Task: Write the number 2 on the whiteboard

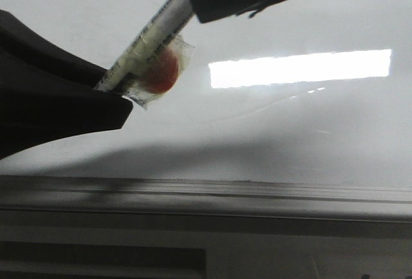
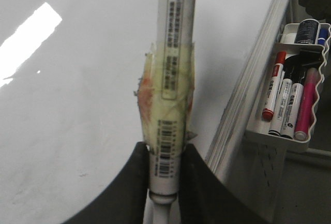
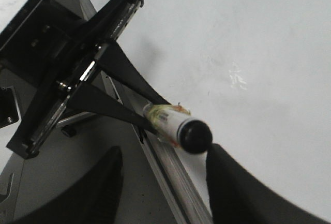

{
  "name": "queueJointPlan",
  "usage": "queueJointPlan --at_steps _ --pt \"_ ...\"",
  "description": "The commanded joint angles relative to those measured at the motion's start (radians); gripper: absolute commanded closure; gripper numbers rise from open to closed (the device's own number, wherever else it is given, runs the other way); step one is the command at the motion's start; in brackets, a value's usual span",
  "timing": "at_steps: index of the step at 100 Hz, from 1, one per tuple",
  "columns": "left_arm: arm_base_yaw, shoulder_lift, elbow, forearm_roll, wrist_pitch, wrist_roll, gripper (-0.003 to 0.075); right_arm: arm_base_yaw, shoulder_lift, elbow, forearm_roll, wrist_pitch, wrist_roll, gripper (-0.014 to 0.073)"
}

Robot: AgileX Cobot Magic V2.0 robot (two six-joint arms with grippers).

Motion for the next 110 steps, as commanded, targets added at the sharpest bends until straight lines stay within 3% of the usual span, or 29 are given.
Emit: queueJointPlan --at_steps 1,40,51,59,73,83,98,103,110 --pt "-0.009 -0.009 -0.028 0.031 -0.081 -0.006 0.0739 0.001 0.018 -0.040 -0.001 -0.128 -0.015 0.0267" --pt "-0.009 -0.009 -0.028 0.075 -0.081 -0.006 0.0739 0.036 0.065 -0.043 -0.001 -0.161 -0.015 0.0289" --pt "-0.009 -0.009 -0.028 0.078 -0.083 -0.006 0.0739 0.036 0.075 -0.043 -0.001 -0.161 -0.015 0.0454" --pt "-0.009 -0.009 -0.028 0.079 -0.083 -0.006 0.0739 0.036 0.075 -0.043 -0.001 -0.153 -0.015 0.0673" --pt "-0.009 -0.009 -0.028 0.079 -0.083 -0.006 0.0720 0.036 0.075 -0.043 0.005 -0.147 -0.015 0.0665" --pt "-0.009 -0.012 -0.028 0.051 -0.083 -0.006 0.0584 0.036 0.075 -0.043 -0.003 -0.144 -0.015 0.0665" --pt "-0.009 -0.062 -0.028 -0.025 -0.065 -0.006 0.0264 0.034 0.052 -0.047 -0.003 -0.153 -0.015 0.0665" --pt "-0.007 -0.097 -0.028 -0.059 -0.050 -0.006 0.0218 0.029 0.041 -0.060 -0.003 -0.138 -0.015 0.0665" --pt "-0.007 -0.162 -0.028 -0.107 -0.015 -0.006 0.0218 0.011 0.026 -0.090 -0.004 -0.096 -0.015 0.0665"
